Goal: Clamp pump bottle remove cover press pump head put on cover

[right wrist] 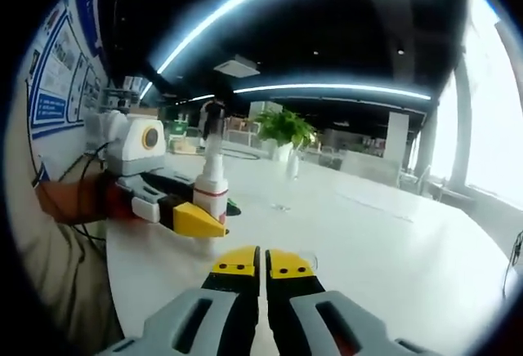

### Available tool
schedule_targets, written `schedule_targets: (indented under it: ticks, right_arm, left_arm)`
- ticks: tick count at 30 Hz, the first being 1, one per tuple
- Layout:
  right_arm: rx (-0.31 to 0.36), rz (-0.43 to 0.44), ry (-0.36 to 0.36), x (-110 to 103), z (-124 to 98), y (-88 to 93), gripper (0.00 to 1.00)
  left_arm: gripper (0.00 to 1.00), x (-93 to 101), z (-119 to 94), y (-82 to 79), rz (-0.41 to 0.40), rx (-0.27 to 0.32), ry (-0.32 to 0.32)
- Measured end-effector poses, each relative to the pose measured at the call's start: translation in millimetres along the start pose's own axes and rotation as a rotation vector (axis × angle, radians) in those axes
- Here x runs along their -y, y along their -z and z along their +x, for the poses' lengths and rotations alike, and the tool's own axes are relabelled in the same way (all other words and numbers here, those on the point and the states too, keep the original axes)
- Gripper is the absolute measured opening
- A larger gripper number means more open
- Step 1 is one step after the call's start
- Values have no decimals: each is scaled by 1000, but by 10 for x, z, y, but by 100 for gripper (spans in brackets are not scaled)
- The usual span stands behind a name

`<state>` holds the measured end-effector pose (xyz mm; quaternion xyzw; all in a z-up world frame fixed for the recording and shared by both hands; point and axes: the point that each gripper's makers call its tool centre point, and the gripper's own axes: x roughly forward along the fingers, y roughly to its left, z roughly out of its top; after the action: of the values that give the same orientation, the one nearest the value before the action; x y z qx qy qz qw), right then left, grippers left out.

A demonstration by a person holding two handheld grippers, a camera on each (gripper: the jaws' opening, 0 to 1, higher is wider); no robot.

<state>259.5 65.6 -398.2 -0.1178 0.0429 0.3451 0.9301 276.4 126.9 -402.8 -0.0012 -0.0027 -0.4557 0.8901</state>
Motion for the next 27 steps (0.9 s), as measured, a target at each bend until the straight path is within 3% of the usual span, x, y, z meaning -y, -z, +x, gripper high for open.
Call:
schedule_targets:
  ticks: [9, 18, 27]
  right_arm:
    - [-44, -94, -36, -6, -46, -108, 0]
    - [-45, -88, -107, -41, -22, -313, 0]
    - [-71, -162, -153, -9, 11, -541, 0]
  left_arm:
    - [14, -3, 0, 1, 0, -1, -3]
    - [14, -1, 2, 1, -3, -1, -4]
    - [14, 3, 1, 0, -2, -1, -5]
